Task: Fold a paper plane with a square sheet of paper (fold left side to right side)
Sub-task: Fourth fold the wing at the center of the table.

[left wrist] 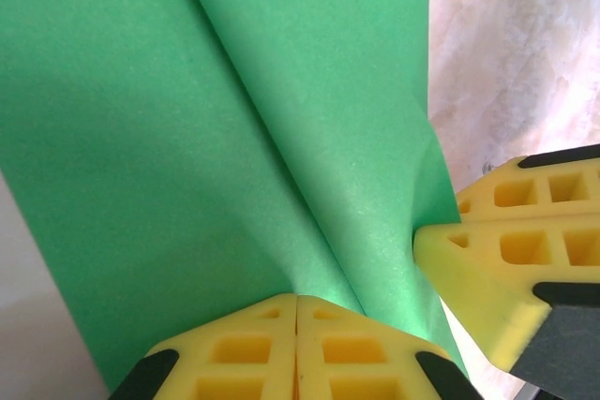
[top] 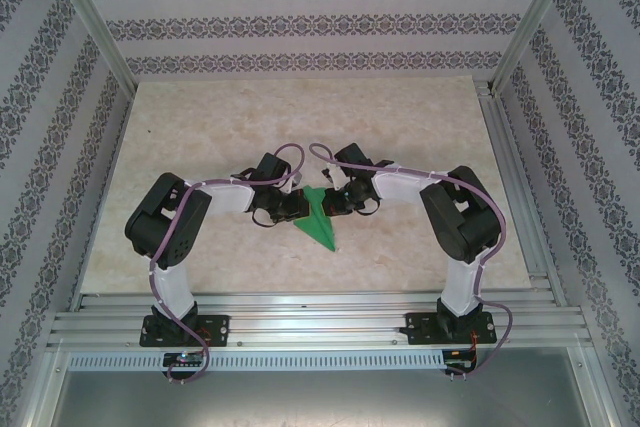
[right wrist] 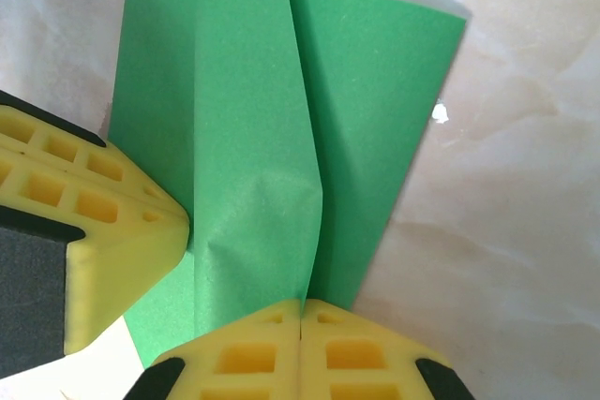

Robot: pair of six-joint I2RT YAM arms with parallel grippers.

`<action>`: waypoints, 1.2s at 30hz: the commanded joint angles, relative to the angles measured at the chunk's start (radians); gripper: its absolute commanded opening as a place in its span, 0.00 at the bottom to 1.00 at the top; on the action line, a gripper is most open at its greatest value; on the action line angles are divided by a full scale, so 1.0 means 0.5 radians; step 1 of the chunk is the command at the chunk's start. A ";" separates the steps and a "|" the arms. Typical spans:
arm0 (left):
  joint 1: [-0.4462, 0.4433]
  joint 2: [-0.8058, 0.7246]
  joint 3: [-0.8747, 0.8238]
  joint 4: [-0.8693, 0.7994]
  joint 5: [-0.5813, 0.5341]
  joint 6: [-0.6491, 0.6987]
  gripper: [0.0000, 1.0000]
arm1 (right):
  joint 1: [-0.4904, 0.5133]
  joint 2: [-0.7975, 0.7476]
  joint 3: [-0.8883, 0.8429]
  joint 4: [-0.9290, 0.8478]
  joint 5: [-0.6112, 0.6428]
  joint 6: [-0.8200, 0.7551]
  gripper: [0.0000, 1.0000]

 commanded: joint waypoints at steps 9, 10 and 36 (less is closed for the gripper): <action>-0.024 0.077 -0.042 -0.179 -0.146 0.056 0.09 | 0.058 -0.081 -0.114 0.114 0.030 0.151 0.02; -0.025 0.076 -0.043 -0.179 -0.147 0.055 0.09 | 0.062 -0.082 -0.115 0.118 0.035 0.153 0.02; -0.024 0.074 -0.025 -0.214 -0.159 0.065 0.09 | 0.032 -0.098 -0.054 0.022 0.109 0.089 0.04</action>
